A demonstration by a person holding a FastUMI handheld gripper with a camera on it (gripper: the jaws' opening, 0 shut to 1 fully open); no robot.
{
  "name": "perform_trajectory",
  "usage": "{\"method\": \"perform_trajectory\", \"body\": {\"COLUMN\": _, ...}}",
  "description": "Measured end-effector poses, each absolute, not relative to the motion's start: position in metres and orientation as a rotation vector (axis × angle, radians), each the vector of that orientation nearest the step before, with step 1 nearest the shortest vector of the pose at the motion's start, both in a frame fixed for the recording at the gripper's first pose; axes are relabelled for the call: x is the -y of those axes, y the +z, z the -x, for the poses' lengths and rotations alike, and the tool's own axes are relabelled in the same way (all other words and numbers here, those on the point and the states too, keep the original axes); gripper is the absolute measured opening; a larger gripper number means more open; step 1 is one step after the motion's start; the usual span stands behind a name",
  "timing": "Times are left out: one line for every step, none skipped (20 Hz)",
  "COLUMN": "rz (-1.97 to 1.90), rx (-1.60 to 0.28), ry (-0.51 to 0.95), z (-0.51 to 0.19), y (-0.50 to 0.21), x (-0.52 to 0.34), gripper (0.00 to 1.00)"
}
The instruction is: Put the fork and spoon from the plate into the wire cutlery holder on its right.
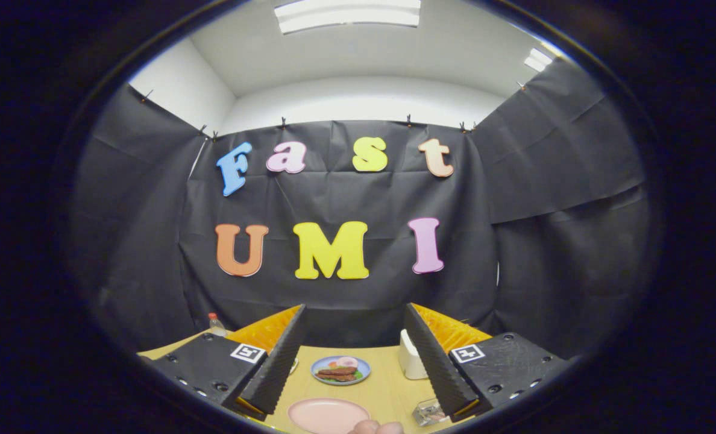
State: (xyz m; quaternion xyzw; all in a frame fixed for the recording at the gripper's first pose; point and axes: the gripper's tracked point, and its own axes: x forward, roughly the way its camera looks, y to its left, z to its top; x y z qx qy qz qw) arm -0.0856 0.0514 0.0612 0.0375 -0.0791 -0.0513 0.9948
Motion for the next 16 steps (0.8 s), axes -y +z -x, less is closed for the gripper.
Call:
{"method": "perform_trajectory", "body": {"rz": -0.077, "rx": 0.163, "ry": -0.100, "z": 0.084, "y": 0.060, "x": -0.052, "gripper": 0.96}}
{"method": "perform_trajectory", "body": {"rz": -0.079, "rx": 0.174, "ry": -0.099, "z": 0.081, "y": 0.062, "x": -0.051, "gripper": 0.96}}
{"method": "perform_trajectory", "body": {"rz": -0.081, "rx": 0.178, "ry": -0.103, "z": 0.084, "y": 0.065, "x": -0.054, "gripper": 0.96}}
{"method": "perform_trajectory", "body": {"rz": -0.085, "rx": 0.178, "ry": -0.103, "z": 0.082, "y": 0.064, "x": -0.054, "gripper": 0.96}}
{"method": "perform_trajectory", "body": {"rz": -0.087, "rx": 0.174, "ry": -0.101, "z": 0.083, "y": 0.063, "x": -0.055, "gripper": 0.96}}
{"method": "perform_trajectory", "body": {"rz": -0.084, "rx": 0.168, "ry": -0.104, "z": 0.081, "y": 0.061, "x": -0.055, "gripper": 0.96}}
{"method": "perform_trajectory", "body": {"rz": -0.082, "rx": 0.160, "ry": -0.107, "z": 0.078, "y": 0.059, "x": -0.053, "gripper": 0.96}}
{"method": "perform_trajectory", "body": {"rz": -0.080, "rx": 0.155, "ry": -0.107, "z": 0.077, "y": 0.059, "x": -0.054, "gripper": 0.96}}
{"method": "perform_trajectory", "body": {"rz": -0.081, "rx": 0.155, "ry": -0.105, "z": 0.077, "y": 0.060, "x": -0.054, "gripper": 0.96}}
{"method": "perform_trajectory", "body": {"rz": -0.080, "rx": 0.153, "ry": -0.106, "z": 0.076, "y": 0.060, "x": -0.054, "gripper": 0.96}}
{"method": "perform_trajectory", "body": {"rz": -0.078, "rx": 0.151, "ry": -0.106, "z": 0.076, "y": 0.060, "x": -0.055, "gripper": 0.96}}
{"method": "perform_trajectory", "body": {"rz": -0.075, "rx": 0.148, "ry": -0.104, "z": 0.076, "y": 0.059, "x": -0.054, "gripper": 0.96}}
{"method": "perform_trajectory", "body": {"rz": -0.073, "rx": 0.149, "ry": -0.101, "z": 0.075, "y": 0.059, "x": -0.055, "gripper": 0.96}}
{"method": "perform_trajectory", "body": {"rz": -0.072, "rx": 0.152, "ry": -0.101, "z": 0.074, "y": 0.060, "x": -0.054, "gripper": 0.96}}
{"method": "perform_trajectory", "body": {"rz": -0.074, "rx": 0.150, "ry": -0.101, "z": 0.074, "y": 0.060, "x": -0.056, "gripper": 0.96}}
{"method": "perform_trajectory", "body": {"rz": -0.076, "rx": 0.149, "ry": -0.100, "z": 0.074, "y": 0.059, "x": -0.057, "gripper": 0.96}}
